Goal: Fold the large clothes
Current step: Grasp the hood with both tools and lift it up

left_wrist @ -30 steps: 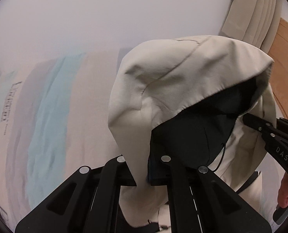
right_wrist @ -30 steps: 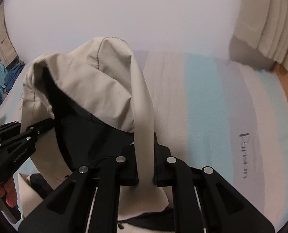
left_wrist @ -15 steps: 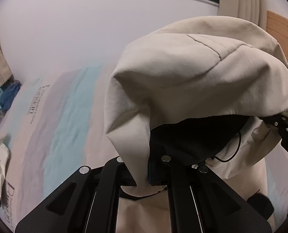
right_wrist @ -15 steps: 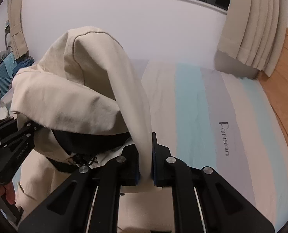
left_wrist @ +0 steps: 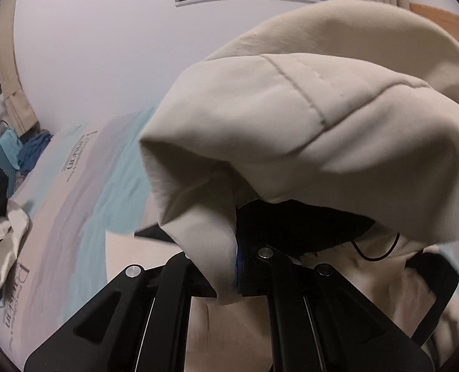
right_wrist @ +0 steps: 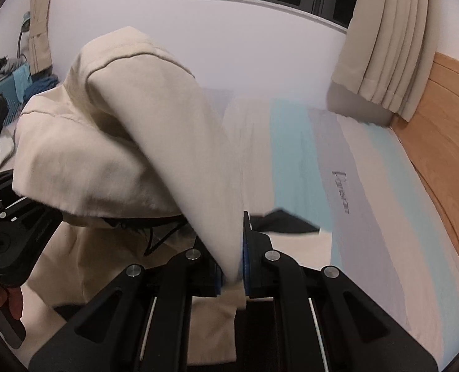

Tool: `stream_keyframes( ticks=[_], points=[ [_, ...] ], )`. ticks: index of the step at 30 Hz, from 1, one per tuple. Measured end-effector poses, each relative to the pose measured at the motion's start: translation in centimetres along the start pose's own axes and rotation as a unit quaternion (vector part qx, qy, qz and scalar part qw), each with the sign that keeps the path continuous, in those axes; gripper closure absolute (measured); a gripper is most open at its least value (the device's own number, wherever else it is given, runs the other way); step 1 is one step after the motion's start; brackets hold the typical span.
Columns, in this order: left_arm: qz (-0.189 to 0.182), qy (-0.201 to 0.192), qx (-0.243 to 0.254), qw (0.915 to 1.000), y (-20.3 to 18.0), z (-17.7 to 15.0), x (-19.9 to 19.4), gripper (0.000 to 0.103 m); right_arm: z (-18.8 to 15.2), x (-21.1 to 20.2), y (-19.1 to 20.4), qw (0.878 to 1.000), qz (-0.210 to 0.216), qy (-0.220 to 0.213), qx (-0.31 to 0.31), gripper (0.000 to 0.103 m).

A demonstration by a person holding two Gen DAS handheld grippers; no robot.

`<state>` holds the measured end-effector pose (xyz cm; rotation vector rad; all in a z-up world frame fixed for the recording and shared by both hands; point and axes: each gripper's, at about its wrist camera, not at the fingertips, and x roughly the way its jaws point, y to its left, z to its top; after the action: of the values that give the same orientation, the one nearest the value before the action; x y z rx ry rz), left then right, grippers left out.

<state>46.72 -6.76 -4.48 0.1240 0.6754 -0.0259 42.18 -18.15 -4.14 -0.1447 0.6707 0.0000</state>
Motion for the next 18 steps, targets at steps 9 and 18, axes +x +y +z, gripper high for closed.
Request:
stream_keyframes(
  ticks=[9,18],
  points=[
    [0.010,0.020,0.013,0.9997,-1.5,-6.8,-0.5,0.097,-5.9,-1.3,1.5,0.999,-0.012,0.024,-0.018,0.095],
    [0.018,0.044,0.018,0.9987,-1.4,-10.8,-0.2,0.095,-9.3,-1.5,2.7,0.998,-0.018,0.049,-0.022,0.095]
  ],
)
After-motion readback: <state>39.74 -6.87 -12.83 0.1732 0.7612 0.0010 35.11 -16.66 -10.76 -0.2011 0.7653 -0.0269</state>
